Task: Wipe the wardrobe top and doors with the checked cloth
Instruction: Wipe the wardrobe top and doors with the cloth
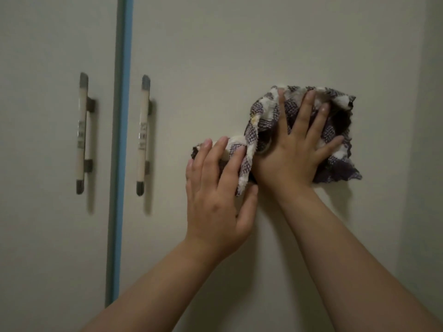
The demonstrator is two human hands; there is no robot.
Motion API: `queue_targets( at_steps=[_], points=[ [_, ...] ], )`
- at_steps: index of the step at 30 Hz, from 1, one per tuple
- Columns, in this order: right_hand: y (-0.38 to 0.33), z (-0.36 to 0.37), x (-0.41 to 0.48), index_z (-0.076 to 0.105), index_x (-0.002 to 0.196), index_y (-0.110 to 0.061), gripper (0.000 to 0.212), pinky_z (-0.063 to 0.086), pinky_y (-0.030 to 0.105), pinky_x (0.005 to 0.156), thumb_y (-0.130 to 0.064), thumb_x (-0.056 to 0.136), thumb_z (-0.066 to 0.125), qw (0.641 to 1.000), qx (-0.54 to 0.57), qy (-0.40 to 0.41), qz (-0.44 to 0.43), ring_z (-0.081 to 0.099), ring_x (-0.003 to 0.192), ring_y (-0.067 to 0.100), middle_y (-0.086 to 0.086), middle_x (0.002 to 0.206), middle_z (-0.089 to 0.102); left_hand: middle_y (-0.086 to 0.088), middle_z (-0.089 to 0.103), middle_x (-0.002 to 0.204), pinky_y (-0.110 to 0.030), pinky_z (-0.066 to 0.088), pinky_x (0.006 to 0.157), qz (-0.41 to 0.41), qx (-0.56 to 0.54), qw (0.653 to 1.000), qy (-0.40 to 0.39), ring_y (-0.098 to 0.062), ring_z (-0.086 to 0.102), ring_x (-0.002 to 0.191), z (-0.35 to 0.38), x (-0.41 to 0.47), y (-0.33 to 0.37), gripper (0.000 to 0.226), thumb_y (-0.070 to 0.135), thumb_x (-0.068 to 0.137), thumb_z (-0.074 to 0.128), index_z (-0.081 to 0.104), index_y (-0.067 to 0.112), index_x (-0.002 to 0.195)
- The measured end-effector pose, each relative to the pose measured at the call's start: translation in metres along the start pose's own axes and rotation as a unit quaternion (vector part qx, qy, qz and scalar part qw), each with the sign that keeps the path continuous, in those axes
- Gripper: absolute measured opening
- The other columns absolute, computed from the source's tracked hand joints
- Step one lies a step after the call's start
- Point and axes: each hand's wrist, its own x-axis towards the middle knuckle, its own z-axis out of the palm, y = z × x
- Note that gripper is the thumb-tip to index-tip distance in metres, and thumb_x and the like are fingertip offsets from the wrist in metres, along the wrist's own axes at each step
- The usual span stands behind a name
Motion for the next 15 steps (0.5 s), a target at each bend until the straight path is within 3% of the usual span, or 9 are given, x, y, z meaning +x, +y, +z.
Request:
queue_targets(
  at_steps=[6,9,13,15],
  points=[
    [-0.032,-0.016,0.066,0.001,0.144,-0.033,0.083,-0.006,0.068,0.103,-0.069,0.069,0.002,1.0,0.013,0.016,0.008,-0.003,0.144,0.036,0.011,0.157,0.001,-0.017,0.053,0.129,-0.057,0.031,0.102,0.005,0.003,1.0,-0.008,-0.03,0.035,0.128,0.0,0.085,-0.007,0.045,0.024,0.082,0.05,0.04,0.013,0.124],
    [-0.046,-0.024,0.1,-0.007,0.14,-0.035,0.08,-0.006,0.067,0.104,-0.069,0.067,0.0,1.0,0.007,0.001,0.019,-0.006,0.144,0.034,0.009,0.157,-0.002,-0.015,0.057,0.124,-0.056,0.033,0.101,-0.01,-0.006,1.0,-0.017,-0.028,0.038,0.126,-0.004,0.127,-0.012,0.041,0.024,0.081,0.049,0.043,0.014,0.121],
    [-0.057,-0.025,0.13,0.012,0.144,-0.03,0.081,0.003,0.07,0.102,-0.069,0.074,0.013,0.999,0.003,0.041,0.018,0.012,0.142,0.038,0.014,0.155,0.017,-0.013,0.063,0.112,-0.052,0.038,0.097,-0.01,-0.014,1.0,-0.014,-0.03,0.047,0.116,-0.012,0.171,-0.017,0.032,0.022,0.081,0.052,0.056,0.011,0.11],
    [-0.061,-0.03,0.144,0.007,0.144,-0.031,0.083,-0.002,0.068,0.104,-0.069,0.07,0.012,1.0,0.011,0.025,0.014,0.006,0.143,0.036,0.012,0.156,0.011,-0.01,0.066,0.106,-0.046,0.039,0.094,-0.026,-0.014,0.999,-0.015,-0.03,0.052,0.109,-0.02,0.19,-0.014,0.029,0.023,0.082,0.052,0.065,0.007,0.103]
  ],
)
